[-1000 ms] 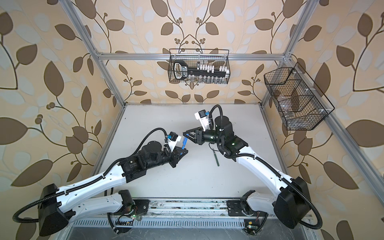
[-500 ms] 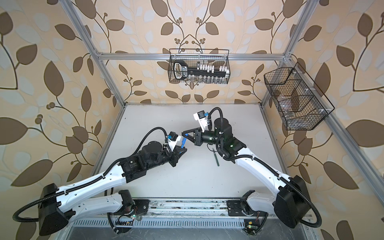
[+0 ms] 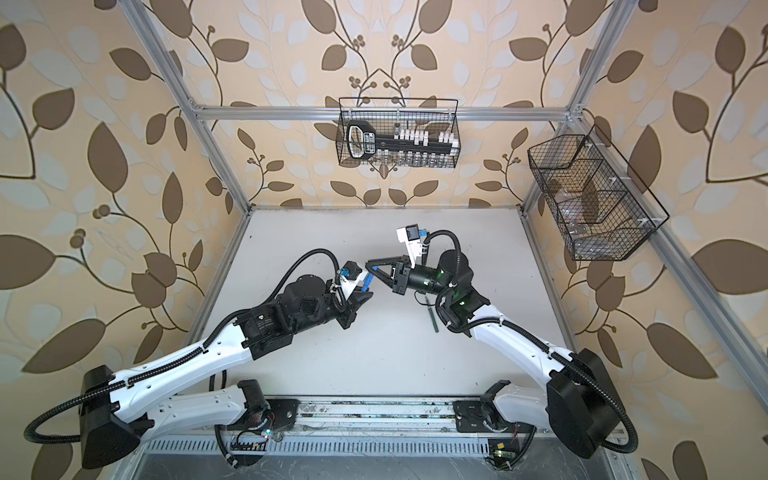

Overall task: Insert the pens into the pen caps
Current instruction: 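Push the cap down over the pen while the left gripper holds the barrel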

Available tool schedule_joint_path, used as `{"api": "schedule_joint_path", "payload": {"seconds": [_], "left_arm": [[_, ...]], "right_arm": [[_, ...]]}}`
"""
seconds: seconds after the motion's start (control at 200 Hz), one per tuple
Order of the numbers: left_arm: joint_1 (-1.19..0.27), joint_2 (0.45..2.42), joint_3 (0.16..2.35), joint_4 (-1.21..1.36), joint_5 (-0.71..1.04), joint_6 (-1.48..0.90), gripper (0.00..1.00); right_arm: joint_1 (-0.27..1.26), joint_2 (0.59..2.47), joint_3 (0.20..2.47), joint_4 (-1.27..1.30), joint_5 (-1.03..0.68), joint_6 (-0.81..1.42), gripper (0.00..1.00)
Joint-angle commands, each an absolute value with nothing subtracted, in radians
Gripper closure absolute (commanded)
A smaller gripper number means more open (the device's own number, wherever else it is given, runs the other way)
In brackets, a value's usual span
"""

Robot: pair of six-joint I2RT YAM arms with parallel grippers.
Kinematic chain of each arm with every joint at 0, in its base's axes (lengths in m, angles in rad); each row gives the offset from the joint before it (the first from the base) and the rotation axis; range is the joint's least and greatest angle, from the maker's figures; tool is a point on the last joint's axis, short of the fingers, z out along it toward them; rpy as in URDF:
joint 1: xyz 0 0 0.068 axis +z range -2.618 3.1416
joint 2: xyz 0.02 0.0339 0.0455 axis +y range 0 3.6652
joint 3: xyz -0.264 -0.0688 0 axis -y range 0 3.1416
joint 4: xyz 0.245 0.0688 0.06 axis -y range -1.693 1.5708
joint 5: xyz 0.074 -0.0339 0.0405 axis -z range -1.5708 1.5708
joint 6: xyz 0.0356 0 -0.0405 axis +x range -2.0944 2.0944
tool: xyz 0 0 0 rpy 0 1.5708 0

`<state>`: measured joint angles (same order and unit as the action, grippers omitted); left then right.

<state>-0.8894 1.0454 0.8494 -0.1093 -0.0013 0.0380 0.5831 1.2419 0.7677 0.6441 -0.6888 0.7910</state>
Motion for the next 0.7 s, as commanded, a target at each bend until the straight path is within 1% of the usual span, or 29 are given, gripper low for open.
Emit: {"api": "schedule_joint_path", "payload": {"seconds": [0.0, 0.05, 0.205, 0.305, 0.46, 0.585, 0.695], "left_arm": [[-0.89, 1.037, 1.005, 0.297, 0.066, 0.13, 1.0], [-0.888, 1.037, 1.015, 0.301, 0.06, 0.134, 1.0], [-0.847, 1.013, 1.012, 0.347, 0.039, 0.124, 1.0], [-0.769, 0.998, 1.004, 0.382, 0.102, 0.063, 1.0], [-0.688, 0.989, 0.99, 0.441, 0.143, -0.008, 1.0], [-0.66, 0.998, 0.973, 0.512, 0.154, -0.075, 1.0], [-0.66, 1.032, 1.015, 0.432, 0.22, -0.099, 1.0]], "right_arm": [[0.694, 1.275, 0.725, 0.372, -0.867, 0.761, 1.0], [0.701, 1.28, 0.724, 0.313, -0.849, 0.72, 1.0], [0.712, 1.306, 0.684, 0.302, -0.836, 0.713, 1.0], [0.74, 1.343, 0.679, 0.25, -0.833, 0.685, 1.0], [0.783, 1.383, 0.649, 0.285, -0.822, 0.707, 1.0], [0.798, 1.394, 0.625, 0.361, -0.797, 0.751, 1.0], [0.748, 1.344, 0.66, 0.321, -0.752, 0.736, 1.0]]}}
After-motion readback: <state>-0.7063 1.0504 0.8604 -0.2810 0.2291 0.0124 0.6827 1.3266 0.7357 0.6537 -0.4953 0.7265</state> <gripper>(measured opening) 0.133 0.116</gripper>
